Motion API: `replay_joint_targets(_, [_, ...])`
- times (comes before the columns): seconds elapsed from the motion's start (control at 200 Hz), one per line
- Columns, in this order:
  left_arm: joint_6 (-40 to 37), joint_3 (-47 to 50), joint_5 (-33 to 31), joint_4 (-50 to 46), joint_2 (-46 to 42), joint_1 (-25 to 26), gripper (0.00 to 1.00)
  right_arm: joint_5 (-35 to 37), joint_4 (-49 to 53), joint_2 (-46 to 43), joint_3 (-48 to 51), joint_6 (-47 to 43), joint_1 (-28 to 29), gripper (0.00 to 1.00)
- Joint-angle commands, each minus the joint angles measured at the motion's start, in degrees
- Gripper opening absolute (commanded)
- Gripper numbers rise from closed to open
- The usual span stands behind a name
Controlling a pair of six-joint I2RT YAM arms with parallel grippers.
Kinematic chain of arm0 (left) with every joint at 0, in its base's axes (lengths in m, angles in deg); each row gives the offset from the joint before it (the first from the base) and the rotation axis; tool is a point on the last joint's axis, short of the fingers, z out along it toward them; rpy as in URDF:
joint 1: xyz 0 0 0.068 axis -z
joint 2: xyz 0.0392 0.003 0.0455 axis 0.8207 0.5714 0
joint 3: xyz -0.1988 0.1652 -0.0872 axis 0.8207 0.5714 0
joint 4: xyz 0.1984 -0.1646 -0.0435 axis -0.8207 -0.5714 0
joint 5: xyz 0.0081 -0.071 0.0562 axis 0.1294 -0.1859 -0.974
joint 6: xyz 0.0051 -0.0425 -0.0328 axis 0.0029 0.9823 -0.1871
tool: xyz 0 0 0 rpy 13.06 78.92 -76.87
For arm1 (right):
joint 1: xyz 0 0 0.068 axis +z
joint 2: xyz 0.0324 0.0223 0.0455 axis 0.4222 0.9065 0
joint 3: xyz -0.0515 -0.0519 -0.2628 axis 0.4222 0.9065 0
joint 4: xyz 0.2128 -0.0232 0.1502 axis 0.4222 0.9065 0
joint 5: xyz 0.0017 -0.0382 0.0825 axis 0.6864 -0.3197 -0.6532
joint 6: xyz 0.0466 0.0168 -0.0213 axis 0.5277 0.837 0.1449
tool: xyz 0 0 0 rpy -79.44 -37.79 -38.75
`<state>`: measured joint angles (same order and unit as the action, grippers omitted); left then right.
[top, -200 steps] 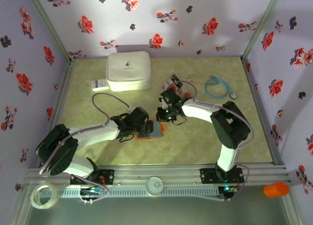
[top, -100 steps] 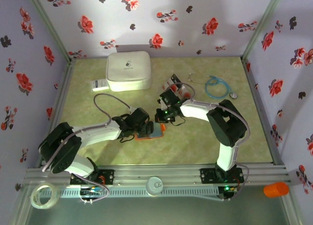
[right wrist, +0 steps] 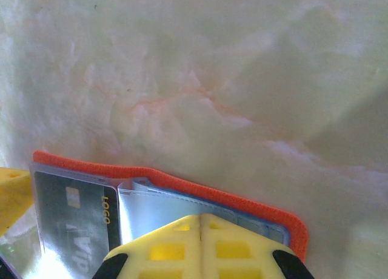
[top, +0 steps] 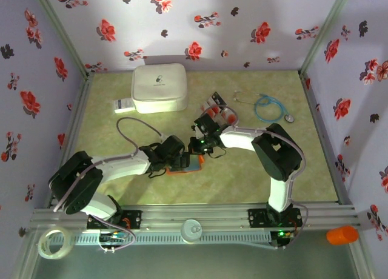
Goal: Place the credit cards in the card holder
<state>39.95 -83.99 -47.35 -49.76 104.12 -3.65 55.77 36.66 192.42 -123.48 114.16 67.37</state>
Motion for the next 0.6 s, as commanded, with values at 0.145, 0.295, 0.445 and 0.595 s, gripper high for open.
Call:
replay_joint_targets(0.145, [-1.66,2.12,-1.11,2.37,2.52,0.50,1.00,-0.80,-1.30,1.48,1.49,1.96,0.41,0.00])
replay_joint_targets(0.295, [-1.58,2.95,-1.09,3.03,3.33,0.57,0.98,-0.91,-1.76,1.35,1.79,2.45,0.48,0.00])
replay_joint_targets(0.445, [-1.72,3.63,-1.16,3.46,3.25,0.52,0.93,-0.64,-1.12,0.23,1.46,2.43,0.43,0.00])
replay_joint_targets(0.595, [-1.81,3.87,-1.06,3.87,3.30,0.52,0.85,0.66,0.06,-2.67,1.17,2.24,0.06,0.15])
